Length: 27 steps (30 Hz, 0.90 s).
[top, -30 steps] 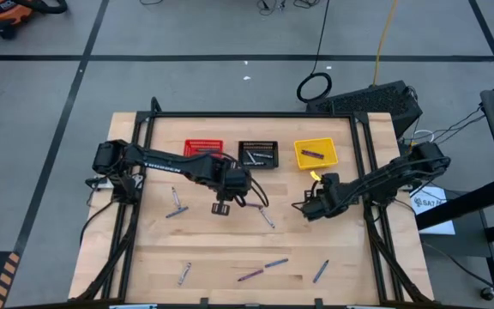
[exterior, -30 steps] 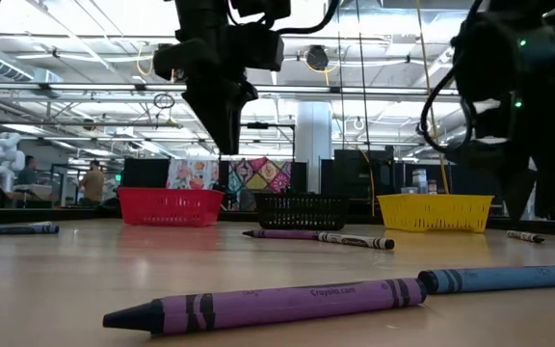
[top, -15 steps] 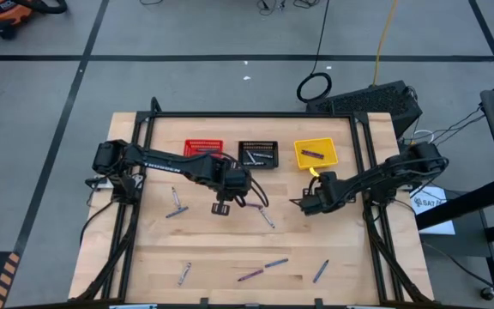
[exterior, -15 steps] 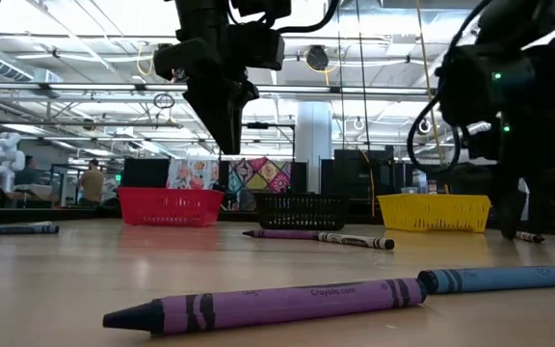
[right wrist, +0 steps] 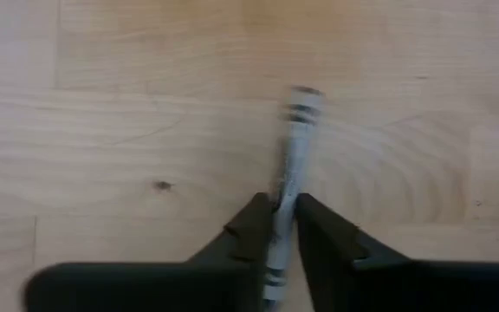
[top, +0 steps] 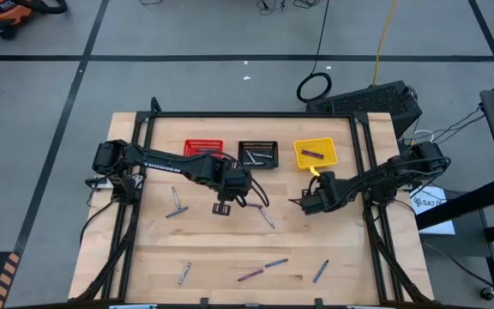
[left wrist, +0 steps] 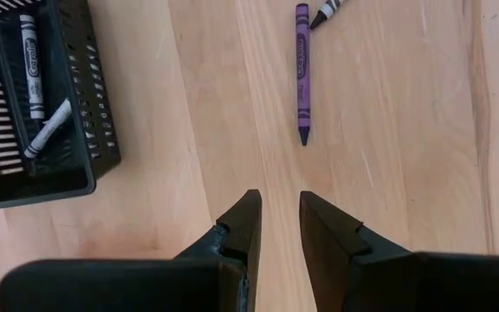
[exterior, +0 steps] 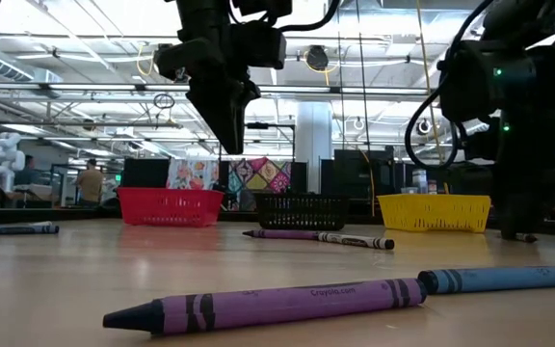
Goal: Sort crayons
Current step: Put the black crayon into the black basket
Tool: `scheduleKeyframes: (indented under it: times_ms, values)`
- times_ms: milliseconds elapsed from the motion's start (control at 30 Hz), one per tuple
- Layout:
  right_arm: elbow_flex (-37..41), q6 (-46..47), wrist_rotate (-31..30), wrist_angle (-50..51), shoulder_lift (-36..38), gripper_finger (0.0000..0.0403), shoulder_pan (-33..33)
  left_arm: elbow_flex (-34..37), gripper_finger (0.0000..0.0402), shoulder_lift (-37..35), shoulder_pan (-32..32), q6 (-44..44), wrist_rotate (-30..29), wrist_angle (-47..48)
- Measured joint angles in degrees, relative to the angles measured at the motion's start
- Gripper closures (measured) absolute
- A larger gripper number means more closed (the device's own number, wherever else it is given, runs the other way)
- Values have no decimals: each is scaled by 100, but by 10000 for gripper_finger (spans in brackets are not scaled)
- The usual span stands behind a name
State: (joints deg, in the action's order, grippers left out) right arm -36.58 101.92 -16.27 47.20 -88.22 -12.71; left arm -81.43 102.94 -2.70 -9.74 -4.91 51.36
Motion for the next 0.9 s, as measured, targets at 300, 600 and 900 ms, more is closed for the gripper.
scheduleKeyframes:
  times_ms: [300,600,900]
  values:
    - [4,-139,-31,35,-1,396,0,0,326,0,0,31,0,72]
    - [-376,-736,-191,156,280,401,-10,0,326,0,0,39,-130,872]
    - [-986,-1533,-755,133,358,402,3,2,326,0,0,346,-150,1408]
